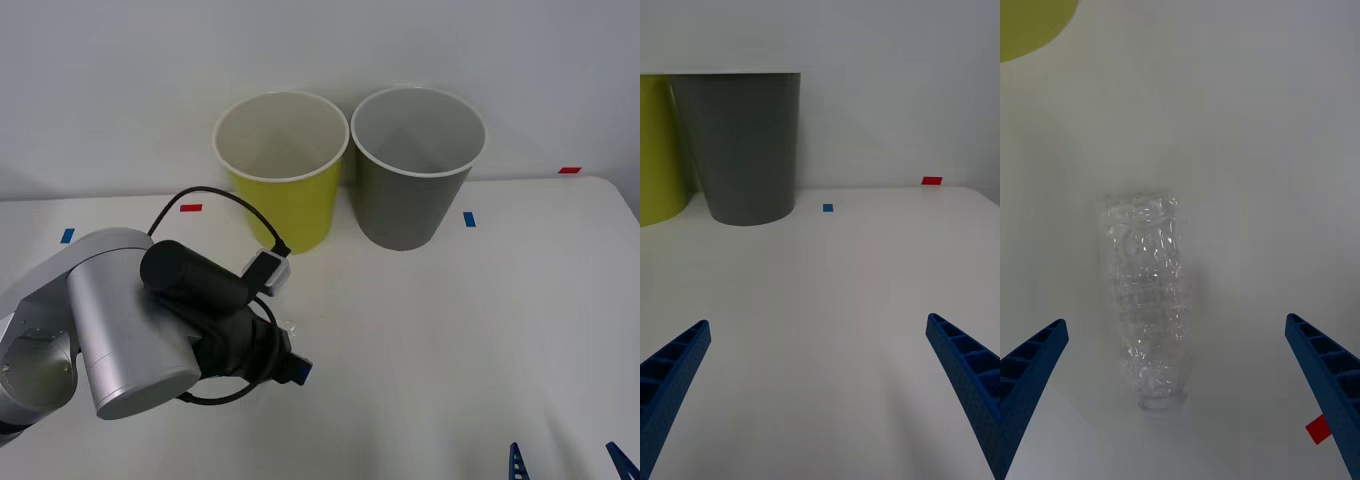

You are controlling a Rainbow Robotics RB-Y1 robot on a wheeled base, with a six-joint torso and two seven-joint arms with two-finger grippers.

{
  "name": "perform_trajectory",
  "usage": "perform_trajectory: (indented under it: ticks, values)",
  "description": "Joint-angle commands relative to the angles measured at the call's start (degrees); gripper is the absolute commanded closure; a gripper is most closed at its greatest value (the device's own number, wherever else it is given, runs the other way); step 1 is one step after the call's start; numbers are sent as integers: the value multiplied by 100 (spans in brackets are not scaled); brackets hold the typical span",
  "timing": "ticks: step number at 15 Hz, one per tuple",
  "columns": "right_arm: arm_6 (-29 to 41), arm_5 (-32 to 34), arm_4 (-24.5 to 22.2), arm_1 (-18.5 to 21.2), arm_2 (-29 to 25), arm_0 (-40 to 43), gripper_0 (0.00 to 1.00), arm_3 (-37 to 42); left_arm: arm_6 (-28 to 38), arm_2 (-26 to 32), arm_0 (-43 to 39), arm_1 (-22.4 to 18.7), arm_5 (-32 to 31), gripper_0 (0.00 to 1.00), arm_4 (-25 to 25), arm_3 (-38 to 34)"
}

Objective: Put cans in the gray bin and PET bottles in the light green bin.

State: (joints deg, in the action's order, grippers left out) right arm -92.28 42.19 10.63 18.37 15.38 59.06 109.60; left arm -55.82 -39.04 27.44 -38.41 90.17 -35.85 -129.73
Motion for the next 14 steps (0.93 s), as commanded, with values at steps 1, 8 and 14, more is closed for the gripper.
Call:
perform_trajectory:
  ticks: [1,8,14]
  values:
    - [0,0,0,0,0,0,0,0,-113,-7,25,307,18,0,245,264]
    - [0,0,0,0,0,0,0,0,-350,-7,25,756,326,0,702,703]
    - [0,0,0,0,0,0,0,0,-526,-7,104,1028,844,0,983,958]
